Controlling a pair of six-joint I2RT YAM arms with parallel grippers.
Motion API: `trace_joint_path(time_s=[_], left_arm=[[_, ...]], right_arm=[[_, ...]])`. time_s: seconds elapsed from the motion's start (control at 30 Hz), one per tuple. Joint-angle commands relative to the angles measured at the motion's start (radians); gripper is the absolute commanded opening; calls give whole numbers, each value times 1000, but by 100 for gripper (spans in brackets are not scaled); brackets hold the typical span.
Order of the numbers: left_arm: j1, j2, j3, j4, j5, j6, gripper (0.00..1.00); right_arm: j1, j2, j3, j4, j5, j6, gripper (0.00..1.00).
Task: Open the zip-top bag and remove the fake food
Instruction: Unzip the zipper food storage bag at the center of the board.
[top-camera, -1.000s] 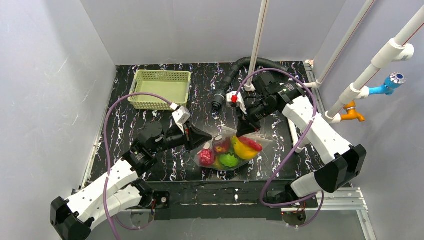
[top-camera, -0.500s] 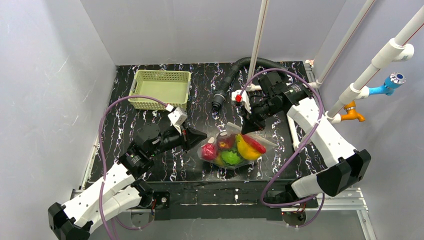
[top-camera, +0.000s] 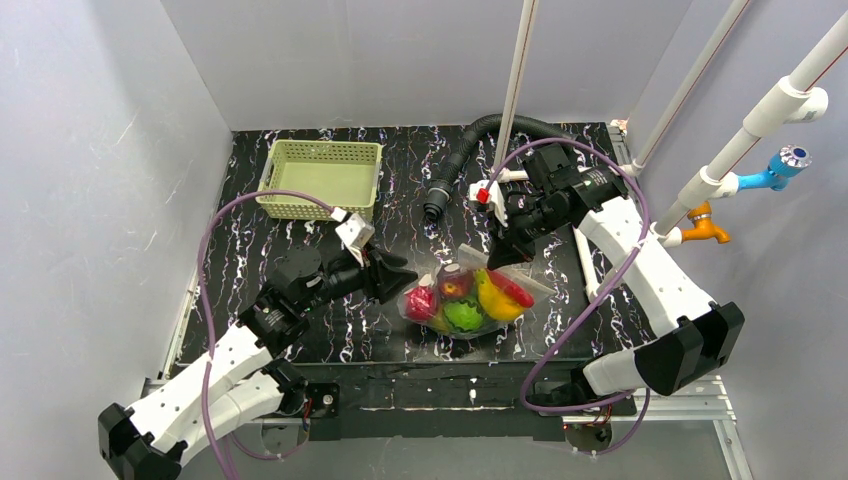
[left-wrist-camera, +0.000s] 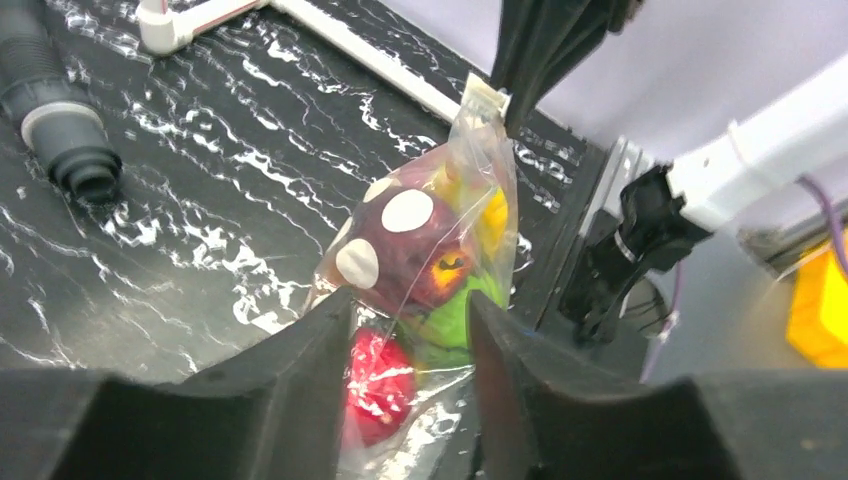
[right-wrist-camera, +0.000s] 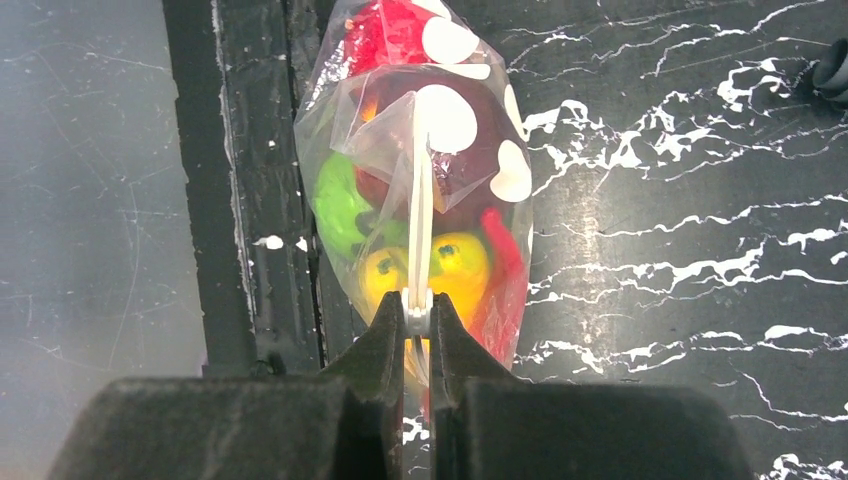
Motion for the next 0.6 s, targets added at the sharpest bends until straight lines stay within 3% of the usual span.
trace_joint_path(time_s=[0.0, 0.07, 0.27, 0.4, 0.5, 0.53, 0.57], left_arm=[[5, 96, -12, 238, 152, -69, 60], [3, 186, 15, 324, 225, -106, 71], [-26, 364, 22, 604, 281, -166, 86], [-94, 485, 66, 706, 254, -123, 84], [-102, 534, 90, 719, 233, -131, 67], [-103, 546, 103, 726, 225, -128, 53], [-102, 558, 120, 708, 219, -117, 21]], right_arm=[[-4, 8, 46, -49, -83, -22, 1], [-4, 21, 65, -64, -112, -26, 1], [-1, 18, 59, -66, -146, -31, 1], [-3, 15, 50, -59, -163, -29, 1], [-3, 14, 47, -59, -166, -30, 1], [-3, 14, 44, -58, -168, -30, 1], [-3, 14, 41, -56, -163, -29, 1]])
